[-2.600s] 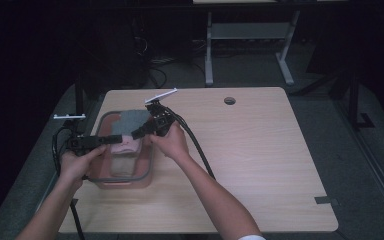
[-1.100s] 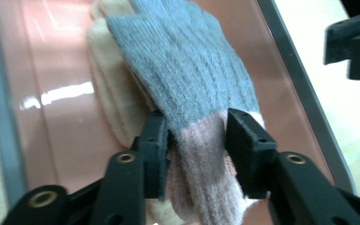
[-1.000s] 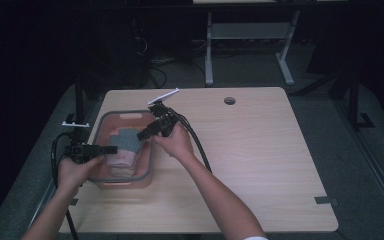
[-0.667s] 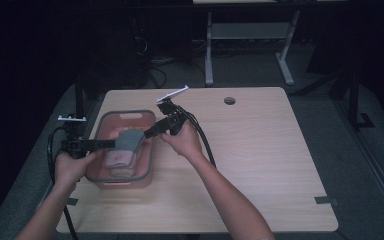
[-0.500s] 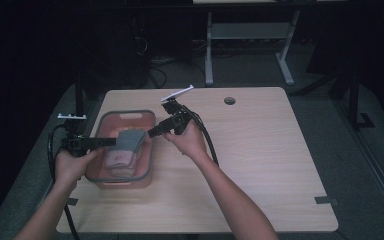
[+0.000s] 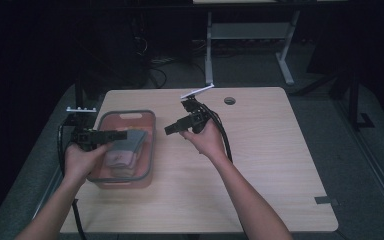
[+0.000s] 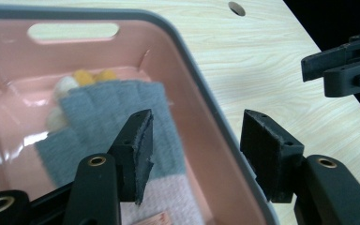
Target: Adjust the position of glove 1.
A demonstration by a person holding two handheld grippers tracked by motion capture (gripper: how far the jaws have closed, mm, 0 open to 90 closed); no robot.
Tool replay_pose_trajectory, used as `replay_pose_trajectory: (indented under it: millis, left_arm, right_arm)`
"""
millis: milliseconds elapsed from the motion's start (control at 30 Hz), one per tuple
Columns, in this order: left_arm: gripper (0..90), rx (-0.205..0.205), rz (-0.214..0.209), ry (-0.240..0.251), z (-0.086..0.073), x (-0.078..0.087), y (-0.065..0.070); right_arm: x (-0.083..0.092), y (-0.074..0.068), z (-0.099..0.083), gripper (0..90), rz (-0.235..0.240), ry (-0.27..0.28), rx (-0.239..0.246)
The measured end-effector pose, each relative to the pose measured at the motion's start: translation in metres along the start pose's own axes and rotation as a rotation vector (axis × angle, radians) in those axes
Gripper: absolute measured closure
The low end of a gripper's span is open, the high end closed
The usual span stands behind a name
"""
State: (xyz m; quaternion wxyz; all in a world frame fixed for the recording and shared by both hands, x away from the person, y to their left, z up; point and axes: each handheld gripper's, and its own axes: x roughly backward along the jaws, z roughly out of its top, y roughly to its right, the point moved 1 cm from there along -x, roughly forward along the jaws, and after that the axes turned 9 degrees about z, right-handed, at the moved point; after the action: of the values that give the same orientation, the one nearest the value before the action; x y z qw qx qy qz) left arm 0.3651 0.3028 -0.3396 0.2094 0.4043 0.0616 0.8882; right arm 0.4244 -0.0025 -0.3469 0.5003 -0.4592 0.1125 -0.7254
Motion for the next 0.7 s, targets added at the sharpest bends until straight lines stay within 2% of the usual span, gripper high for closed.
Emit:
replay_pose_trajectory:
  millis: [200,567,700]
  left_arm:
    - [43.4,-0.028,-0.023,-0.002,0.004,-0.005,0.015]
    - [40.9,-0.026,-0.045,0.000,0.007,-0.012,0.023]
    - [40.2,-0.041,-0.057,0.005,0.010,-0.014,0.029]
  right_arm:
    - [0.015,0.009,-0.008,51.4,-0.012,0.023,-0.018]
    - [0.028,0.019,-0.016,49.6,-0.031,0.034,-0.038]
    - [0.035,0.022,-0.019,49.5,-0.039,0.037,-0.041]
